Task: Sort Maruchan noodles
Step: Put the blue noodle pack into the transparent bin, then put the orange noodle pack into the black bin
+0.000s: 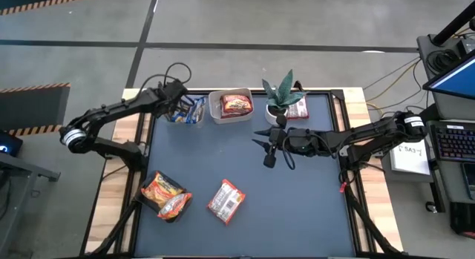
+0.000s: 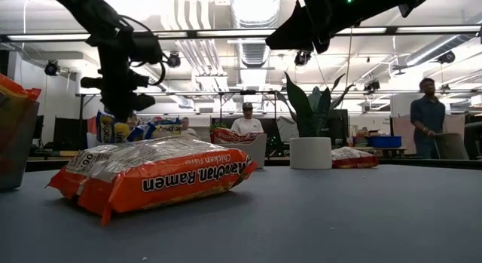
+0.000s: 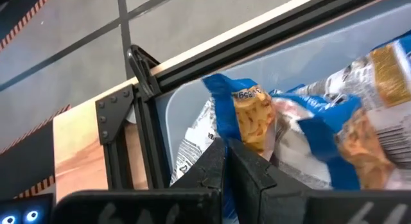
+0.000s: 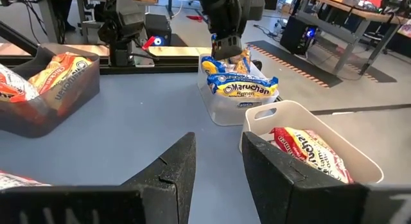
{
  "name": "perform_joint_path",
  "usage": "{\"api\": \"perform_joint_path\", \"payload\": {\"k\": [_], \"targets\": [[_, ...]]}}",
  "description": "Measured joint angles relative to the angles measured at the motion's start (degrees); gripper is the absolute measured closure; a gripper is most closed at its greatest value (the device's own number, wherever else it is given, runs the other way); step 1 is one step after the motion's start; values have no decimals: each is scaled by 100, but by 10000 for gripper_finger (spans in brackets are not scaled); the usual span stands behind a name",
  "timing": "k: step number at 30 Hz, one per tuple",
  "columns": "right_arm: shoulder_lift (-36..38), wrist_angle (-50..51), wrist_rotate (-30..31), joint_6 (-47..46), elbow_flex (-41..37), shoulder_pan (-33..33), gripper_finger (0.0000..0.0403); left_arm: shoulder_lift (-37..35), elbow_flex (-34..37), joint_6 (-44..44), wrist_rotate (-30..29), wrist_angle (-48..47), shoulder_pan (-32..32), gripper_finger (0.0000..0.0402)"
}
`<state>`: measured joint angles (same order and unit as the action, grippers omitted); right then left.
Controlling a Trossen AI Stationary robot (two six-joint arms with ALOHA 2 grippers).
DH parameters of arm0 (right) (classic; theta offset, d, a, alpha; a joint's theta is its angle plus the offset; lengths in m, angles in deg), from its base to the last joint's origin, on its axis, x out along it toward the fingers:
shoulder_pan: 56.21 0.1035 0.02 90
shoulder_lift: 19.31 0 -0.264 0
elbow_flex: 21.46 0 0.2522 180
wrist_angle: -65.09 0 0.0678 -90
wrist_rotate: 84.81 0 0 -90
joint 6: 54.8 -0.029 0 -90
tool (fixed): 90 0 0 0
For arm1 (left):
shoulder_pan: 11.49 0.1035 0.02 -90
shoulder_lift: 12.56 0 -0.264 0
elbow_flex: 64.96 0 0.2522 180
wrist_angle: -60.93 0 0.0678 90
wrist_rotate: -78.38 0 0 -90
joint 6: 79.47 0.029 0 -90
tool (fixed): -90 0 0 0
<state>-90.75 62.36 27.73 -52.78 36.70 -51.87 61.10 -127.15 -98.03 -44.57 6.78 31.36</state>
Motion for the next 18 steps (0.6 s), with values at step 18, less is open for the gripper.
{"api": "perform_joint_path", "payload": {"k": [18], "targets": [[-501,-165,-15,-906,15,0,287,-985,-125,-19,-5,354,-1456,402]]}}
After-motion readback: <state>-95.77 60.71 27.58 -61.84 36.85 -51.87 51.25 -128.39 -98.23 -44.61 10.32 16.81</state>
